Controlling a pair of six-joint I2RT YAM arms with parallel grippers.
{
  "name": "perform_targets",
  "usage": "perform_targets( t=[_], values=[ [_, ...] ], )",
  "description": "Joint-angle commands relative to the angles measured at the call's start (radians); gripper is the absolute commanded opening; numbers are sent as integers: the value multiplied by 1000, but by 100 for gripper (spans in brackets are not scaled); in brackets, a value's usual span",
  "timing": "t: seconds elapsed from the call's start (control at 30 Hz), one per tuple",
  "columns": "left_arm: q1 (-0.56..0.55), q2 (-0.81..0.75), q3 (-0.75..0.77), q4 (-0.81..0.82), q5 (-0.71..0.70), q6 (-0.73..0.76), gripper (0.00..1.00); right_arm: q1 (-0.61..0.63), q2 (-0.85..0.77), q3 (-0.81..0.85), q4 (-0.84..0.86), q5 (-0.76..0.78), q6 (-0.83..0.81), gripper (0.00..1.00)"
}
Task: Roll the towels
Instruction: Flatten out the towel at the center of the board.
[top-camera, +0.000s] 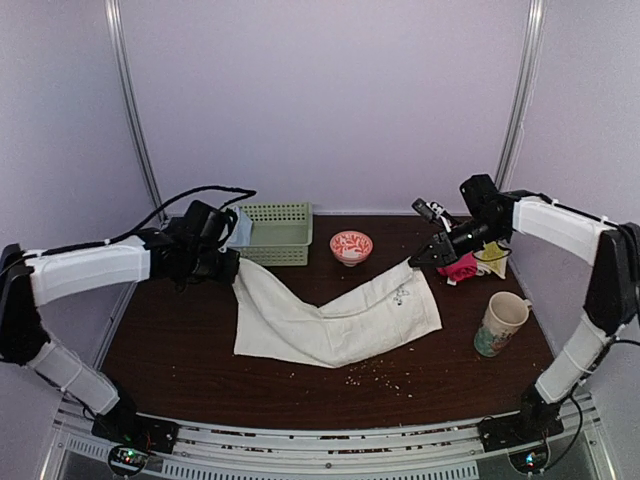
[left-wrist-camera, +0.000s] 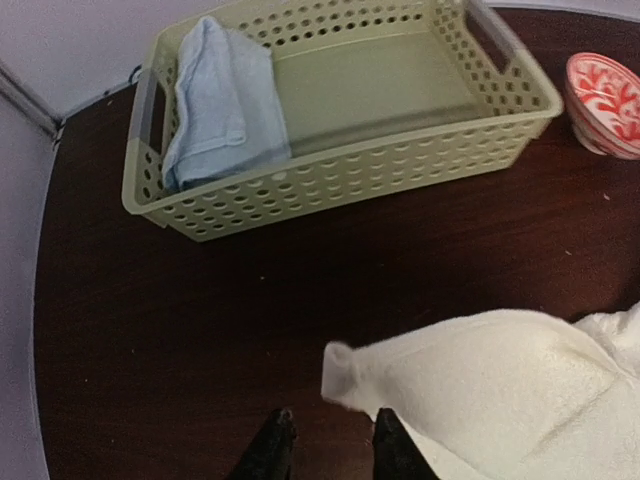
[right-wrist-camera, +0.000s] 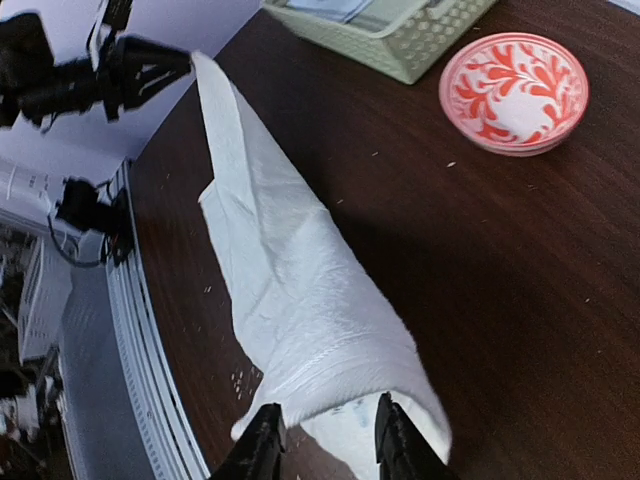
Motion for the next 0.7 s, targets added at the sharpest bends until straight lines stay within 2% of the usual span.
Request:
perform_targets(
  t=[0.0,0.07,0.13,0.2,0.3,0.37,0.5,0.67],
  values=[
    [60,132,182,-14,-160,-39,37,-74,184,167,100,10,184,40],
    [66,137,220,-29,-157,-44,46,-92,192,169,114,32,205,42],
    [66,105,193,-35,-127,-49,50,-102,151,116,123,93,194,44],
    [67,54,127,-33,-74,-60,51,-106,85,27,132,141,139,45],
    [67,-41,9,-22,100,-57,49,-94,-8,-59,98,197,3,48],
    [65,-83,-62,-18,219,-63,43,-61,-34,-81,25,306,-146,48],
    [63,-87,-152,-13,463,-60,19,17,-41,-152,12,489,-257,42],
    [36,-22,-196,26,524,-61,8,108,32,-165,56,627,-282,35]
  ],
)
